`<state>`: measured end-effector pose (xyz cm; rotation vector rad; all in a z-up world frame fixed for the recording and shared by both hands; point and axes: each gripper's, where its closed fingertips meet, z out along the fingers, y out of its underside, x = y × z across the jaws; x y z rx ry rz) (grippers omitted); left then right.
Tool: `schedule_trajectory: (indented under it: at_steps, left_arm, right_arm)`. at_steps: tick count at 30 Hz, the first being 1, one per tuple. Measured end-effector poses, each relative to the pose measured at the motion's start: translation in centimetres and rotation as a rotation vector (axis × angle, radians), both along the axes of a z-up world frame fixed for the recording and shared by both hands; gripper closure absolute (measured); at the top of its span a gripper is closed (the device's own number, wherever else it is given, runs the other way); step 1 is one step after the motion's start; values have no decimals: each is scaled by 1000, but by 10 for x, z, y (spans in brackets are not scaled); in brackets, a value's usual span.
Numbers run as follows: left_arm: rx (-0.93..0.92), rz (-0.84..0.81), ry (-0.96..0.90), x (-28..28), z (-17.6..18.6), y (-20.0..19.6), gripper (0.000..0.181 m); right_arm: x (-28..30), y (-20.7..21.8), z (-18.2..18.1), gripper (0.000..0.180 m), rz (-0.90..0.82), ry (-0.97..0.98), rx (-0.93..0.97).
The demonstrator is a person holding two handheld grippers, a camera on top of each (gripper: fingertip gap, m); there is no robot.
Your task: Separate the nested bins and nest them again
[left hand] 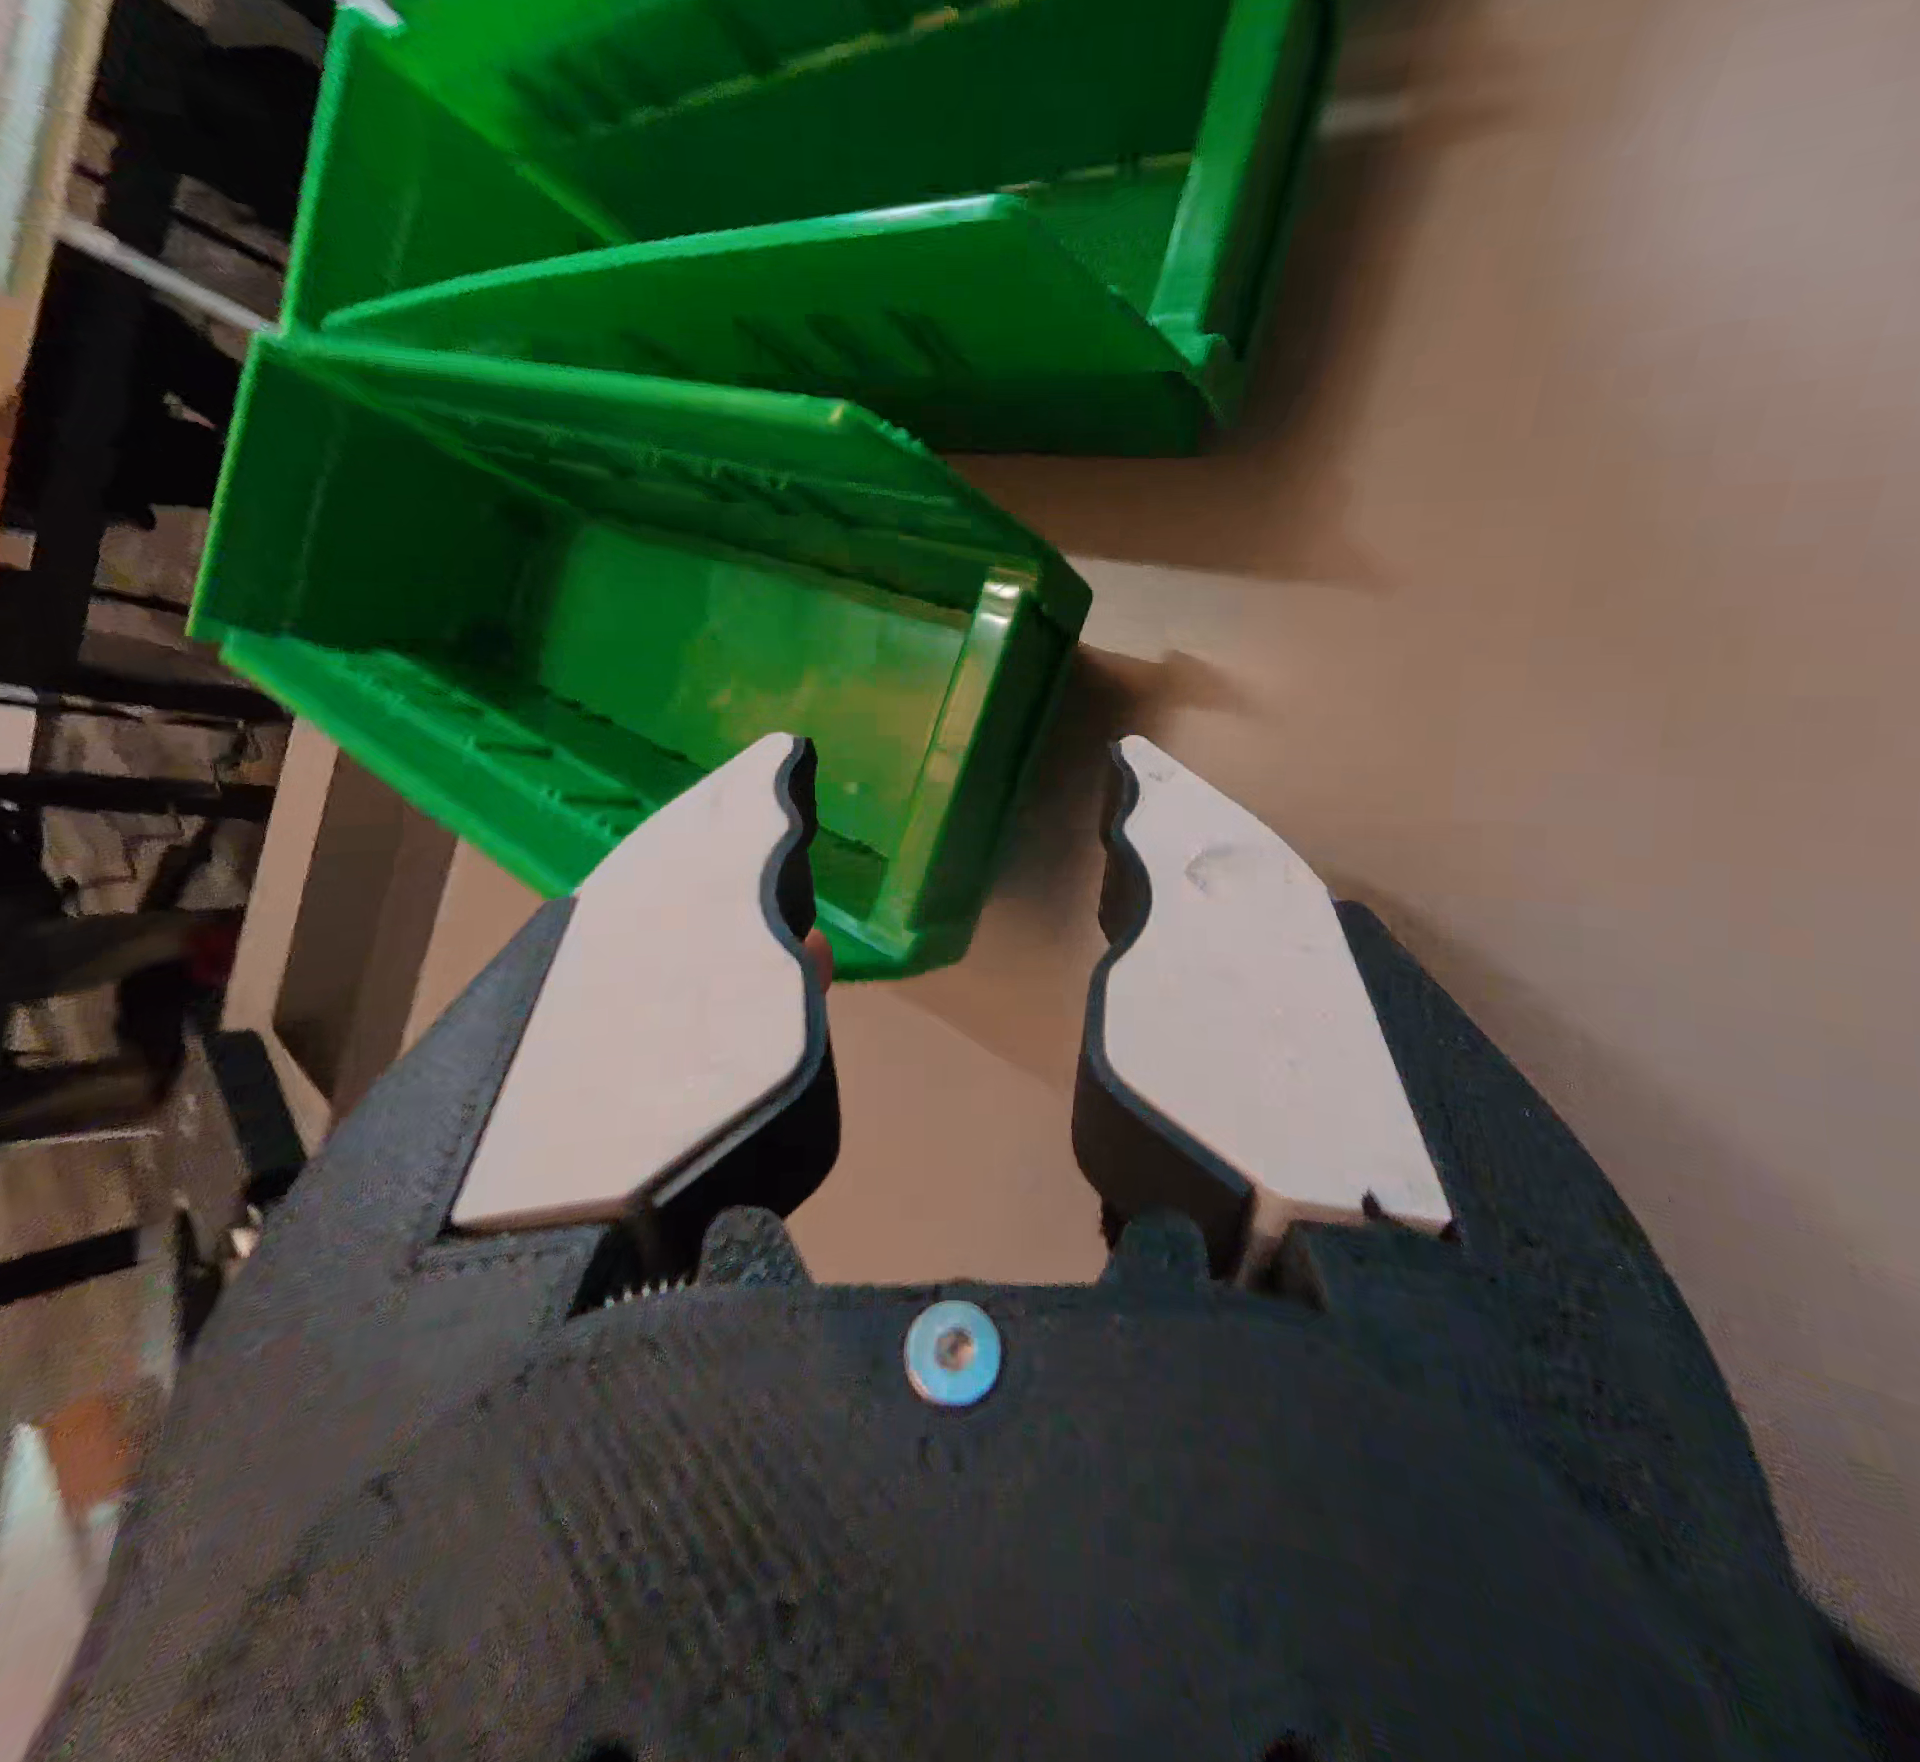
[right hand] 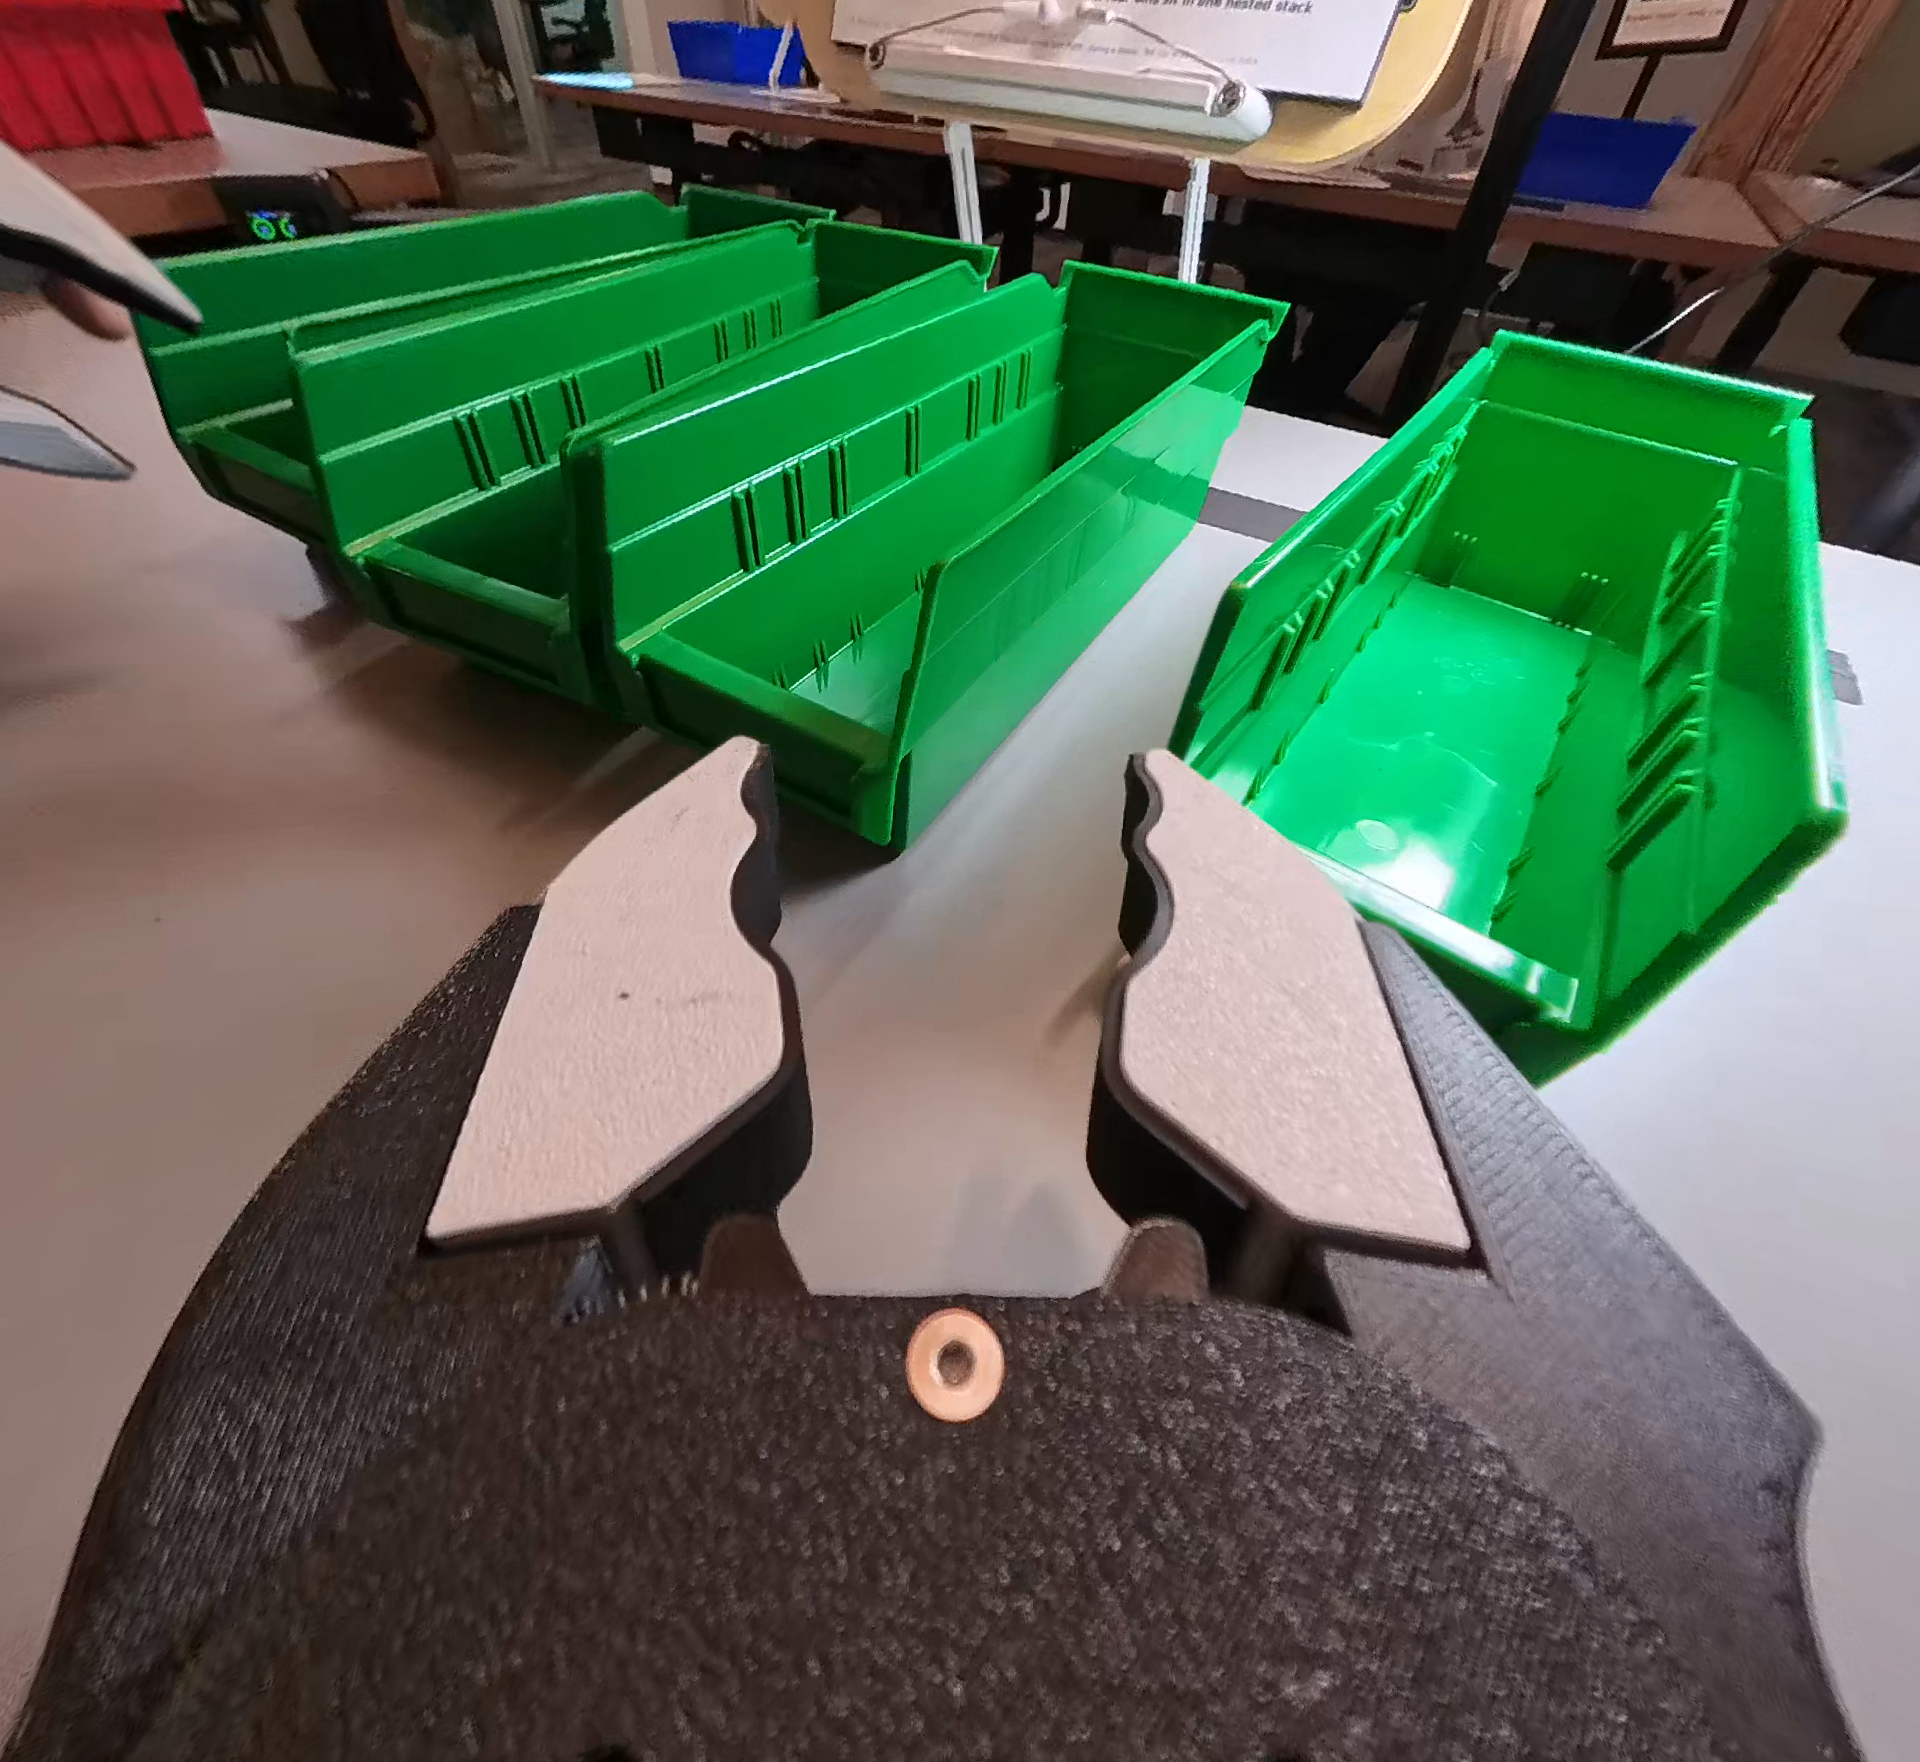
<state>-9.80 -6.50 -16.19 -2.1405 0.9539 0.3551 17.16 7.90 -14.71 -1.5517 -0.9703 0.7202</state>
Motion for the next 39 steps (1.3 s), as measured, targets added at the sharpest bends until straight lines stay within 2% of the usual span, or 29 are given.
schedule_trajectory:
  at_steps: [6, 13, 19, 25, 30, 39]
  left_arm:
    - [-267, -54, 180, 5, -35, 15, 123]
    - [-359, -19, 239, -12, -63, 22, 127]
    - [-284, -3, 275, -23, -67, 25, 147]
    - [-210, -21, 316, -27, -63, 23, 150]
    - [-152, -24, 246, -24, -53, 15, 150]
    - [24, 1, 18, -11, -4, 12, 152]
  right_arm:
    - [-1, -3, 0, 116, 17, -1, 11]
    - [-3, -6, -1, 118, 27, -26, 39]
    - [-5, -8, -4, 119, 32, -44, 53]
    - [-7, -8, -7, 121, 33, -64, 62]
    - [-8, -8, -9, 123, 35, -75, 69]
    - [-10, -9, -11, 123, 36, -86, 72]
